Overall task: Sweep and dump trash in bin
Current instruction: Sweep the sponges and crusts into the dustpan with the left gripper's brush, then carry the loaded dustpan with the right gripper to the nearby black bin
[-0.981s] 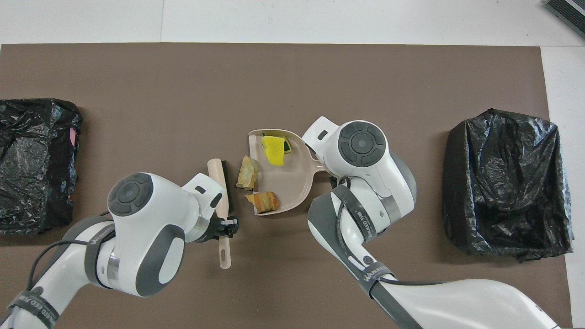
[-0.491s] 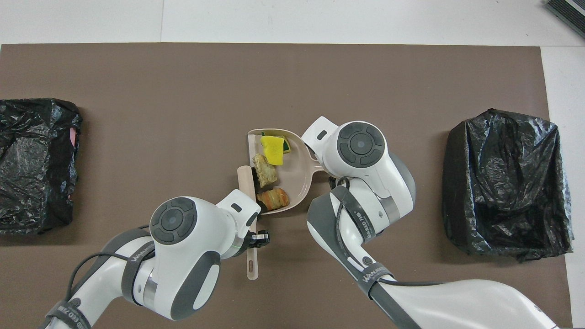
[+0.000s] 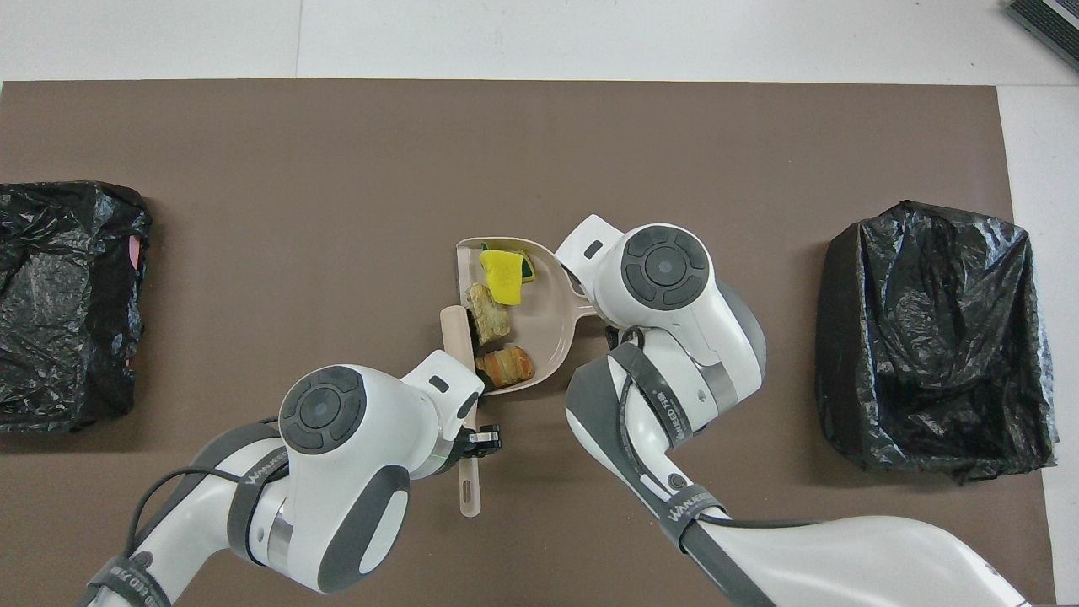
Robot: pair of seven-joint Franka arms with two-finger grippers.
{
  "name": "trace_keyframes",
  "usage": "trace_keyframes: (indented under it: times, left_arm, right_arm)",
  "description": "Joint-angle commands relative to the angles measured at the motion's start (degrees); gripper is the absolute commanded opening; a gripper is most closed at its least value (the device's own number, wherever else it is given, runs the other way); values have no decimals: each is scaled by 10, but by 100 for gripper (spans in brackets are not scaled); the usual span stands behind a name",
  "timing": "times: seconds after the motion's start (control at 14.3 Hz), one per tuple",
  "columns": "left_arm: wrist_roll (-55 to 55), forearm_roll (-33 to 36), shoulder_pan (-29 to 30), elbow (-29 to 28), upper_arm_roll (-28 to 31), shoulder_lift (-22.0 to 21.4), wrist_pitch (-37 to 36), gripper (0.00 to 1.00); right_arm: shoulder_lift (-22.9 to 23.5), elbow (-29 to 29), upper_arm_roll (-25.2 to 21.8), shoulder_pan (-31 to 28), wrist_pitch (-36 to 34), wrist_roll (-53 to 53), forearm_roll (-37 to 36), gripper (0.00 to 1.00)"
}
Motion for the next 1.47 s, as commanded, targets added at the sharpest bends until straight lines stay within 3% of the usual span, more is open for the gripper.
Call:
trace_keyframes:
  times: [0.0, 0.28, 0.42, 0.7, 0.84, 1.05, 1.4]
  left_arm:
    - [-8, 20, 28, 39, 4, -10, -85, 0]
    - [-10, 76, 64, 53, 3, -64, -170, 0]
    - [-22, 139, 56, 45, -2, -88, -211, 0]
    - [-76, 142, 50, -27, -46, -146, -170, 0]
    - [-132, 142, 35, -58, -77, -141, -107, 0]
    - [-153, 140, -21, -95, -78, -132, -44, 0]
    - [-235, 139, -74, -99, -78, -58, 32, 0]
  right_arm:
    - [-10, 2, 4, -20, 10, 6, 17, 0]
    - [-25, 14, 4, -29, -20, 3, 21, 0]
    - [-34, 24, 4, -44, -47, -22, 22, 0]
    - [-47, 72, 4, -92, -142, -112, 69, 0]
    - [-49, 102, 4, -113, -195, -146, 69, 0]
    - [-68, 122, 3, -157, -252, -185, 69, 0]
    - [-115, 121, -4, -232, -313, -189, 59, 0]
